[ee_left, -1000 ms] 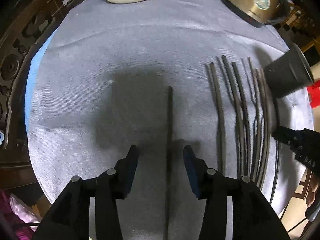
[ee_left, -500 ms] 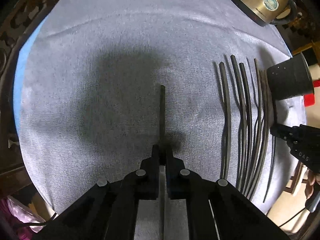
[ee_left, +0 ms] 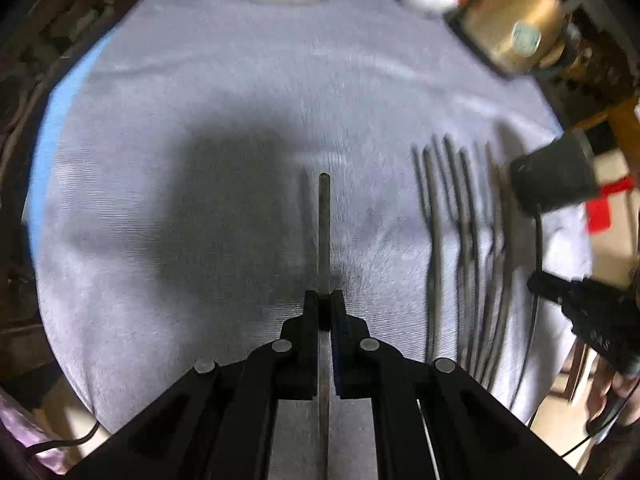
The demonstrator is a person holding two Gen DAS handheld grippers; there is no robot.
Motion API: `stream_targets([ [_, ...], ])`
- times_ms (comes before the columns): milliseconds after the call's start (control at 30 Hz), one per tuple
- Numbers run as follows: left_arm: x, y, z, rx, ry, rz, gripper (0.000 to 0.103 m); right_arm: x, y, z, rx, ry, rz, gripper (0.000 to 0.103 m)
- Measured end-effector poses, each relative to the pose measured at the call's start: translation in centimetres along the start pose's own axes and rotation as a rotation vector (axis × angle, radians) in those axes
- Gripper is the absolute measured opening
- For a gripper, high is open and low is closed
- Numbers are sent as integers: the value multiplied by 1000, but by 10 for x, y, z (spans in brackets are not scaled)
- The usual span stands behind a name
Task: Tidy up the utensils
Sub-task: 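Lift the held chopsticks with both tools and carry them over the grey holder cup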
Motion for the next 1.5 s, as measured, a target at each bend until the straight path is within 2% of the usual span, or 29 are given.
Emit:
stream_targets([
  [100, 4, -33, 3, -28, -45, -140, 5, -2, -42, 3, 76, 44, -190, 7],
  [133, 5, -42, 3, -25, -50, -180, 5, -1, -53, 2, 78, 52, -231, 7],
  [200, 8, -66, -1, -5, -56, -303, 5, -1, -84, -2, 83, 72, -393, 7],
  [333, 29, -100, -8, 23, -72, -500, 5, -3, -113, -20, 95, 111, -638, 7],
  [367, 31, -104, -12, 29, -71, -535, 5, -5, -122, -24, 76, 127, -726, 7],
  [433, 33, -115, -18, 62, -60, -639, 5, -7, -131, -27, 39, 133, -837, 7],
  [500, 32, -127, -23, 121, -55, -741, 5, -7, -149, -35, 23, 141, -902, 7],
  [567, 29, -129, -24, 174, -55, -798, 5, -9, -156, -38, -21, 123, -963, 7],
  [700, 18, -130, -22, 239, -22, -828, 5, -18, -148, -37, -46, 88, -939, 7],
  [833, 5, -136, -19, 271, -6, -860, 6, -43, -159, -38, -43, 74, -962, 7],
  [900, -5, -142, -17, 264, -3, -871, 6, -51, -163, -36, -37, 75, -966, 7],
  [1167, -41, -164, -14, 174, -33, -865, 7, -83, -177, -45, -15, 107, -959, 7],
  [1367, -36, -171, -17, 106, -54, -854, 7, -78, -190, -45, 12, 121, -981, 7],
  [1500, -25, -188, -24, 7, -74, -880, 7, -75, -211, -47, 45, 137, -1031, 7],
])
Point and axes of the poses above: each gripper's, at about its wrist camera, not at the fingertips, and y roughly the way its jaws point, z to its left, x to its top, the point moved 7 cm from there along y, roughly the way its jaws point, and after that the axes turned 9 degrees about y, right-handed, at the moved point
